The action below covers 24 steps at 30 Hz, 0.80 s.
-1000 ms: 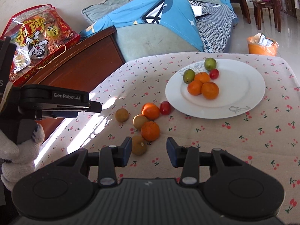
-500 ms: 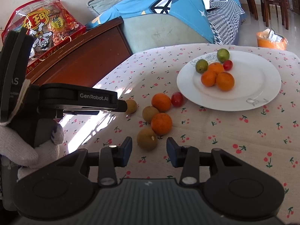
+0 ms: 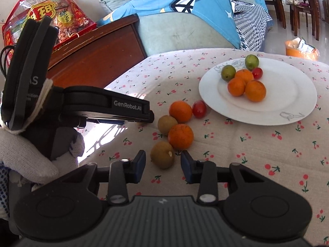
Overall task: Organize fruits
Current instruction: 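Grasp a brown kiwi-like fruit with the left gripper while the right gripper grasps another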
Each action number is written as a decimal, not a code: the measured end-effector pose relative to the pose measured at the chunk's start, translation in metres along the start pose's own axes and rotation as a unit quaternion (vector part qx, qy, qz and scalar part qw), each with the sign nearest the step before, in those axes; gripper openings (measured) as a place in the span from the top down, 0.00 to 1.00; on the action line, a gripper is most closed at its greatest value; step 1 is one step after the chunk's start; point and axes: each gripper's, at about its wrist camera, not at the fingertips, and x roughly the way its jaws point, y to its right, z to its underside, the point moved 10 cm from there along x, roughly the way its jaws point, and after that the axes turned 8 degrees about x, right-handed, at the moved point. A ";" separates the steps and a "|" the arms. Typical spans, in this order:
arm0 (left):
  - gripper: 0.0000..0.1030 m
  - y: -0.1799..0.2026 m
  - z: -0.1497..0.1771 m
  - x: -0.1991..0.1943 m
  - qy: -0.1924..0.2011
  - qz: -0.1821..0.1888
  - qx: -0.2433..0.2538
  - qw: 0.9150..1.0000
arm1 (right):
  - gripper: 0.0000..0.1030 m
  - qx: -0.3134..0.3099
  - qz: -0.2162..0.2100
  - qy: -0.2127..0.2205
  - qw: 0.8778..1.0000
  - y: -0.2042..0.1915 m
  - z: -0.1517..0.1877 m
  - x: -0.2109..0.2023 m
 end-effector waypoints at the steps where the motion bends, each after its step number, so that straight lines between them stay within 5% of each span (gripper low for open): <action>1: 0.57 0.001 -0.001 0.000 0.004 0.000 0.001 1.000 | 0.68 -0.001 0.001 0.000 1.000 0.000 0.000 0.000; 8: 0.77 0.011 -0.001 0.000 0.012 0.015 0.014 1.000 | 0.75 -0.007 -0.002 0.000 1.000 -0.002 0.000 0.001; 24: 0.77 0.018 -0.017 -0.029 0.046 0.015 -0.004 0.999 | 0.76 0.017 0.009 0.017 1.000 0.010 -0.010 -0.023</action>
